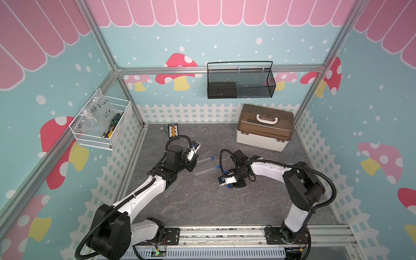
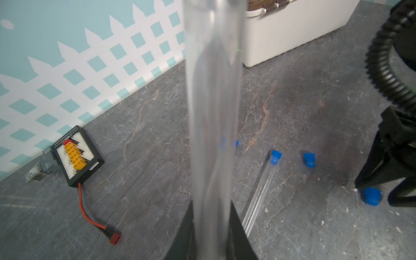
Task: Insert stoppers into test tubes
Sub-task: Pick up the stopper from the center of the board.
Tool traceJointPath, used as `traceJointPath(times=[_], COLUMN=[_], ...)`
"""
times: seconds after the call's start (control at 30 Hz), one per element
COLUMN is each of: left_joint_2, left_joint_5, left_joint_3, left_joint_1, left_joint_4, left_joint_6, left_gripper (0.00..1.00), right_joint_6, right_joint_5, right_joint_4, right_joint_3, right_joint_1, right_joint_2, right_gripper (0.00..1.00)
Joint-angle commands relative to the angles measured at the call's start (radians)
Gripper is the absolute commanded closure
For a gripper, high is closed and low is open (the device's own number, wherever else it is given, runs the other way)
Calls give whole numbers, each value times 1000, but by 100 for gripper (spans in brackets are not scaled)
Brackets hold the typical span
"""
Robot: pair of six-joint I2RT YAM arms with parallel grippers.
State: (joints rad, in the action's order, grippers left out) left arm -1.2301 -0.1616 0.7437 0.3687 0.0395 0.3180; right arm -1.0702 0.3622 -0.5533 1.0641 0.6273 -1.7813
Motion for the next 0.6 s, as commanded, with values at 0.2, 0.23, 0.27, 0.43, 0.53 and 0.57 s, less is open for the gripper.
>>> traceJointPath(times=[0.2,0.23,0.27,0.43,0.53,0.57], left_joint_2=[3,3,3,4,4,4], left_joint_5=[-21,-20,-19,-19,-10,-10], left_joint_3=[-12,-12,-12,-12,-12,-12], left_joint_1=[-5,-7,-5,-5,-5,-5], left_joint_4=[-17,-16,-15,-13,-12,-10], left_joint_6=[3,4,6,10,14,15], left_gripper=[100,100,100,100,100,100], right_joint_6=[-33,-31,-29,-28,-32,-33], right_joint_5=[-31,-32,-34,-40,-47,-51], right_joint_4=[-57,-59,-60,-69,-74,-78], right_joint_3=[26,30,34,48,50,51], right_joint_1=[17,17,20,22,23,24], right_joint_2=[-44,-46,-50,-65,-71,-74], right_gripper=[66,66,67,69,72,73])
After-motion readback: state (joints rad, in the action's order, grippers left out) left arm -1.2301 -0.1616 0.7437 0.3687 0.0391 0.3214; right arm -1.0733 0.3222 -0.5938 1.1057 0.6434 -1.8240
